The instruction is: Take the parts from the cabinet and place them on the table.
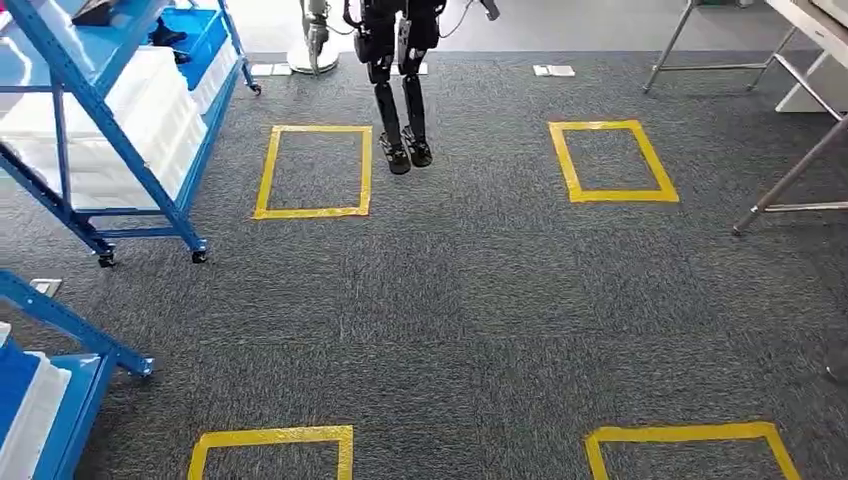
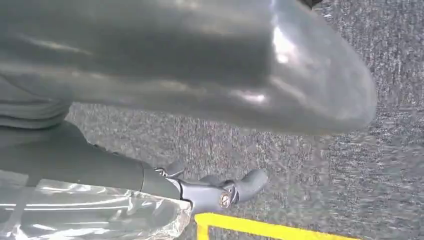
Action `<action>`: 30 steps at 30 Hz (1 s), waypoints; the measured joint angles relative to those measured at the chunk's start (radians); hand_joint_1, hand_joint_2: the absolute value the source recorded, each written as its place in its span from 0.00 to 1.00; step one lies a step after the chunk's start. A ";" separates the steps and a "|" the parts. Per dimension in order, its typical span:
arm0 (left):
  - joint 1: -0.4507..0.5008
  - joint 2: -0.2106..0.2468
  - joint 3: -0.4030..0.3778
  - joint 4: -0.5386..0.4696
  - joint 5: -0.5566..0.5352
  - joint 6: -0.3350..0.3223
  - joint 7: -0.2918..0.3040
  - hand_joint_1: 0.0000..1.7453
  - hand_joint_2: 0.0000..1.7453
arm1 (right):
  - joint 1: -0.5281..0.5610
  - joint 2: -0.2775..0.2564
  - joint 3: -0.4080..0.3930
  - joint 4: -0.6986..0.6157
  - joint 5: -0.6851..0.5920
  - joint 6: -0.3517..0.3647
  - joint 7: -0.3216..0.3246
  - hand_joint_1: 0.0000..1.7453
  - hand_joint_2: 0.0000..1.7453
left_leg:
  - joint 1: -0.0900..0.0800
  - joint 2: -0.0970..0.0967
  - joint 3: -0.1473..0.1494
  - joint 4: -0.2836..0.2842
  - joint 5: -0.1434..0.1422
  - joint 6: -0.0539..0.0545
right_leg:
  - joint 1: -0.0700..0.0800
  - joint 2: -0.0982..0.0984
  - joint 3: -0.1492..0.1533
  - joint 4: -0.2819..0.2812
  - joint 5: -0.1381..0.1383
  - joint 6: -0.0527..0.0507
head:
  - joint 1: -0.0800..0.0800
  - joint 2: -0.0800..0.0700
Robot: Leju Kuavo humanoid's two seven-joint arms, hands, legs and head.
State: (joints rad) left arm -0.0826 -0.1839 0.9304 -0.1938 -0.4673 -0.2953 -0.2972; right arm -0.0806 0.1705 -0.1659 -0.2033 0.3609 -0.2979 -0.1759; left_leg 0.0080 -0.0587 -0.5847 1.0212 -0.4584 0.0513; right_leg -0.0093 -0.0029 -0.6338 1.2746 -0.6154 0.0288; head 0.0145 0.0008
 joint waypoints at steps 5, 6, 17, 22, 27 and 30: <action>-0.001 -0.002 0.000 0.000 0.006 -0.006 -0.003 0.00 0.00 | -0.005 -0.002 0.025 0.000 0.049 -0.016 0.048 0.00 0.00 | -0.004 -0.053 -0.004 0.003 0.005 -0.025 | -0.006 0.045 0.106 -0.260 0.100 0.003 | -0.003 0.000; 0.002 -0.002 0.000 0.000 0.005 -0.002 -0.003 0.00 0.00 | -0.007 -0.001 0.026 0.000 0.042 -0.019 0.043 0.00 0.00 | -0.001 -0.059 -0.004 -0.002 0.008 -0.031 | -0.002 0.038 0.108 -0.259 0.101 -0.003 | -0.002 0.000; 0.005 -0.002 -0.002 0.000 -0.035 0.005 -0.003 0.00 0.00 | 0.007 -0.001 0.053 0.001 0.080 -0.059 0.080 0.00 0.00 | 0.005 0.080 -0.028 0.087 -0.028 -0.048 | 0.000 -0.070 0.114 -0.266 0.110 -0.042 | -0.013 0.000; -0.002 -0.001 -0.005 0.000 -0.047 0.014 -0.008 0.00 0.00 | 0.005 0.001 0.052 0.001 0.097 -0.083 0.087 0.00 0.00 | -0.014 0.090 0.003 0.005 -0.017 -0.025 | 0.013 -0.109 0.118 -0.268 0.105 -0.025 | -0.010 0.000; -0.013 -0.005 -0.010 0.000 -0.055 0.014 0.000 0.00 0.00 | 0.009 0.000 0.057 0.001 0.135 -0.097 0.120 0.00 0.00 | 0.000 0.041 0.008 -0.016 0.005 0.002 | 0.002 -0.009 0.015 -0.037 -0.011 -0.025 | -0.005 0.000; -0.013 -0.006 -0.010 0.000 -0.057 0.015 0.001 0.00 0.00 | 0.014 -0.003 0.059 0.002 0.157 -0.097 0.130 0.00 0.00 | 0.001 0.002 0.006 -0.015 0.007 -0.001 | -0.004 -0.003 -0.008 0.009 -0.008 -0.006 | -0.005 0.000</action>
State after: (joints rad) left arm -0.0952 -0.1900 0.9201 -0.1938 -0.5241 -0.2800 -0.2960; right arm -0.0666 0.1679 -0.1065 -0.2014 0.5176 -0.3948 -0.0462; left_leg 0.0088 -0.0563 -0.5784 1.0065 -0.4512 0.0501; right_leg -0.0130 -0.0061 -0.6422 1.2840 -0.6237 0.0230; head 0.0095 0.0008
